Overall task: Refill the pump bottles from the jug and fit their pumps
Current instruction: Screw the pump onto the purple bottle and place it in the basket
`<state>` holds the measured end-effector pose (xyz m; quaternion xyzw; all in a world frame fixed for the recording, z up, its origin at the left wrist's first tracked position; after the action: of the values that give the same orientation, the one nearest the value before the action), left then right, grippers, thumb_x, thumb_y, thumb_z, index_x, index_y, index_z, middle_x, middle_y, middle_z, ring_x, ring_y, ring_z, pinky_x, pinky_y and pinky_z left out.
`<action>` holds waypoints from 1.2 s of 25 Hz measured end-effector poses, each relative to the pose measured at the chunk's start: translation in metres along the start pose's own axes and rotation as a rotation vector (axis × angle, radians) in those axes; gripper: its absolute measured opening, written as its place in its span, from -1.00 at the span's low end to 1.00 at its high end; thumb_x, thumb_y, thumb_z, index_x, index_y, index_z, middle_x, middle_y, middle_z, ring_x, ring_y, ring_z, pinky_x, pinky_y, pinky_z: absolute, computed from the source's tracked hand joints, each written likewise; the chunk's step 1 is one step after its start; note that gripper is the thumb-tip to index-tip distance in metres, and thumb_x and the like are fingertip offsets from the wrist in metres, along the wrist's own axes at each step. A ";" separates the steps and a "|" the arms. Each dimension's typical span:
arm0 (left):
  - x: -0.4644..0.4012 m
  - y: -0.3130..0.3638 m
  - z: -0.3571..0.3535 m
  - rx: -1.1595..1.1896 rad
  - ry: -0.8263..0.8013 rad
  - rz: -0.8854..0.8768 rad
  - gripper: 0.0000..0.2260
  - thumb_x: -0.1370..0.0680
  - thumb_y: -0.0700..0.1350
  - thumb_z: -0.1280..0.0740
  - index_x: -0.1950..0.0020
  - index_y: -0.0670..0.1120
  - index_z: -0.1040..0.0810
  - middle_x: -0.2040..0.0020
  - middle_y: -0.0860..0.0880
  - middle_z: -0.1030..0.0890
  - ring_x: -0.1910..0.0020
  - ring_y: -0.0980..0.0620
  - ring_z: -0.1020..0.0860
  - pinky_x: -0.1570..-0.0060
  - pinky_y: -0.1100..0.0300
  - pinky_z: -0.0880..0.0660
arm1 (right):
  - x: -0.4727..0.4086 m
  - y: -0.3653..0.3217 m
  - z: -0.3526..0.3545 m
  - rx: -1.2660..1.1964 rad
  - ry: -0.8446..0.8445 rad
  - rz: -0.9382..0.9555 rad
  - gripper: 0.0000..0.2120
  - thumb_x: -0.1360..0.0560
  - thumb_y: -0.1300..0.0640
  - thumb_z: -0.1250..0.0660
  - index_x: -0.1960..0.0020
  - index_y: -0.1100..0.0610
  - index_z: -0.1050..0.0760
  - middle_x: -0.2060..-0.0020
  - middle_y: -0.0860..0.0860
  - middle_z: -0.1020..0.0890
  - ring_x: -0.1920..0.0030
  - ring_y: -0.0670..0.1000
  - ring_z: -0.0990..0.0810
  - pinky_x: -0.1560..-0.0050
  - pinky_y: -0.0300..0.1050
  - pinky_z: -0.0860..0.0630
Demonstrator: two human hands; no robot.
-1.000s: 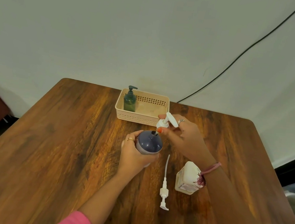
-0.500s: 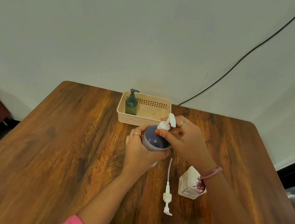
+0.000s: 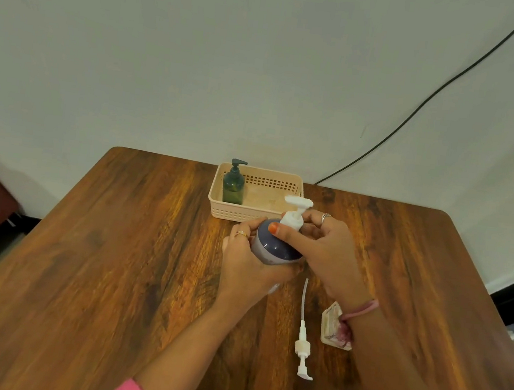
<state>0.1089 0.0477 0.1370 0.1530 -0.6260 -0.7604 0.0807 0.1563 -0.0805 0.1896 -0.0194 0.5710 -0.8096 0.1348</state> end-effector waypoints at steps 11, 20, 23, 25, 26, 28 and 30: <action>-0.011 0.004 0.017 -0.033 -0.009 0.031 -0.27 -0.19 0.08 -0.62 -0.27 0.11 -0.37 -0.17 0.13 -0.53 -0.13 0.09 -0.54 0.20 0.53 -0.47 | -0.009 -0.010 -0.013 -0.096 -0.212 0.021 -0.57 -0.37 -0.13 -0.39 -0.19 0.01 -0.51 -0.19 0.05 -0.60 -0.20 0.03 -0.57 -0.11 0.00 -0.59; -0.021 0.005 0.021 -0.023 -0.057 0.086 -0.33 -0.25 -0.02 -0.62 -0.21 0.12 -0.32 -0.03 0.24 -0.47 0.05 0.25 -0.51 0.29 0.62 -0.40 | -0.019 -0.010 -0.029 -0.198 -0.277 -0.092 -0.43 -0.36 0.01 -0.46 -0.32 0.08 -0.42 -0.09 0.05 -0.67 -0.09 0.01 -0.65 -0.05 -0.09 -0.60; -0.022 0.013 0.025 0.017 -0.052 0.056 -0.39 -0.25 -0.12 -0.63 -0.13 0.17 -0.35 -0.01 0.30 -0.48 0.05 0.37 -0.52 0.25 0.61 -0.41 | -0.021 -0.014 -0.025 -0.184 -0.019 -0.059 -0.50 -0.25 -0.02 -0.57 -0.12 0.08 -0.51 -0.01 0.03 -0.68 -0.03 0.02 -0.67 0.02 -0.08 -0.63; -0.023 0.014 0.029 0.030 -0.043 0.052 -0.40 -0.25 -0.13 -0.63 -0.09 0.19 -0.36 0.00 0.32 -0.48 0.04 0.39 -0.53 0.25 0.60 -0.41 | -0.021 -0.009 -0.034 -0.169 -0.012 -0.105 -0.42 -0.23 -0.09 -0.56 -0.17 0.05 -0.47 -0.05 0.03 -0.65 -0.06 0.02 -0.64 0.02 -0.12 -0.62; -0.023 0.013 0.030 0.036 -0.042 0.055 -0.39 -0.25 -0.10 -0.63 -0.13 0.18 -0.36 0.00 0.32 -0.48 0.03 0.33 -0.54 0.25 0.59 -0.42 | -0.020 -0.006 -0.040 -0.218 -0.090 -0.131 -0.38 -0.26 -0.09 -0.52 -0.24 0.04 -0.43 -0.09 0.02 -0.63 -0.09 0.01 -0.63 0.00 -0.15 -0.61; -0.024 0.013 0.032 0.028 -0.049 0.059 -0.36 -0.25 -0.06 -0.63 -0.19 0.13 -0.35 -0.01 0.29 -0.49 0.02 0.23 -0.53 0.25 0.56 -0.45 | -0.016 -0.015 -0.042 -0.366 -0.227 -0.127 -0.42 -0.34 -0.03 -0.44 -0.33 0.01 -0.41 -0.13 -0.03 -0.63 -0.13 -0.01 -0.62 -0.05 -0.15 -0.59; -0.023 0.016 0.032 0.021 -0.060 0.050 -0.35 -0.26 -0.05 -0.62 -0.21 0.11 -0.35 -0.05 0.21 -0.51 -0.02 0.17 -0.53 0.15 0.49 -0.49 | -0.016 -0.021 -0.038 -0.408 -0.198 -0.086 -0.50 -0.36 0.04 -0.45 -0.27 0.10 -0.48 -0.09 0.03 -0.66 -0.11 0.04 -0.63 -0.05 -0.10 -0.60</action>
<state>0.1190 0.0817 0.1607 0.1155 -0.6398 -0.7557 0.0794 0.1608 -0.0348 0.1980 -0.1499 0.7055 -0.6765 0.1490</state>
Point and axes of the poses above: each hand's wrist, its own x-axis away from the middle knuckle, its own z-axis out of the back of the hand, y = z × x, the point moved 10 cm from there along -x, towards the middle knuckle
